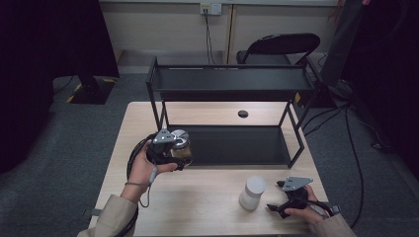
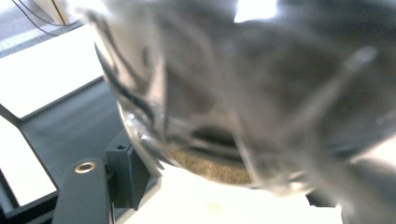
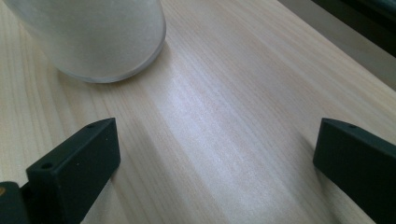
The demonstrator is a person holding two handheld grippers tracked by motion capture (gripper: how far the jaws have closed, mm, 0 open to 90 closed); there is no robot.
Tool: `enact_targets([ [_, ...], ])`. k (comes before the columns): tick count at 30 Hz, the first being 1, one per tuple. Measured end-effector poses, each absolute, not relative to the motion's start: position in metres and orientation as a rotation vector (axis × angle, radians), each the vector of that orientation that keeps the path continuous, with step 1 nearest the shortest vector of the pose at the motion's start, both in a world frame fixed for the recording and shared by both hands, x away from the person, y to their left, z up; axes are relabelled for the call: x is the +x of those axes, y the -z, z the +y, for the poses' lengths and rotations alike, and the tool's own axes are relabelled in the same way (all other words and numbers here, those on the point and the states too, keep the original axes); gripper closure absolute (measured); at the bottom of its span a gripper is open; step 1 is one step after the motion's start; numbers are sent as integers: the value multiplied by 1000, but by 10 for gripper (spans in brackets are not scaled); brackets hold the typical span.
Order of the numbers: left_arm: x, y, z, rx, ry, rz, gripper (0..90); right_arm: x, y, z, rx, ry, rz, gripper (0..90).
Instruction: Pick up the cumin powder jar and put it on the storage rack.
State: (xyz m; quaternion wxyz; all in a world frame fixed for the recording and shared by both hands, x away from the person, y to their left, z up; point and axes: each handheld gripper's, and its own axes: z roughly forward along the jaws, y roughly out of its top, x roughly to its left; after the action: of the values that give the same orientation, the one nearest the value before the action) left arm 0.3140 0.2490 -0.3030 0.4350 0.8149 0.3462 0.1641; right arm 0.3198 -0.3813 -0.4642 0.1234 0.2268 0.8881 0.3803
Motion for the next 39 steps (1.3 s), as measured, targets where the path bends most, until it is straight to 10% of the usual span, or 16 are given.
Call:
enact_targets([
  [39,362,162,222,2012,-402,849,304,320,464,-382,661,-1110,2590,0],
])
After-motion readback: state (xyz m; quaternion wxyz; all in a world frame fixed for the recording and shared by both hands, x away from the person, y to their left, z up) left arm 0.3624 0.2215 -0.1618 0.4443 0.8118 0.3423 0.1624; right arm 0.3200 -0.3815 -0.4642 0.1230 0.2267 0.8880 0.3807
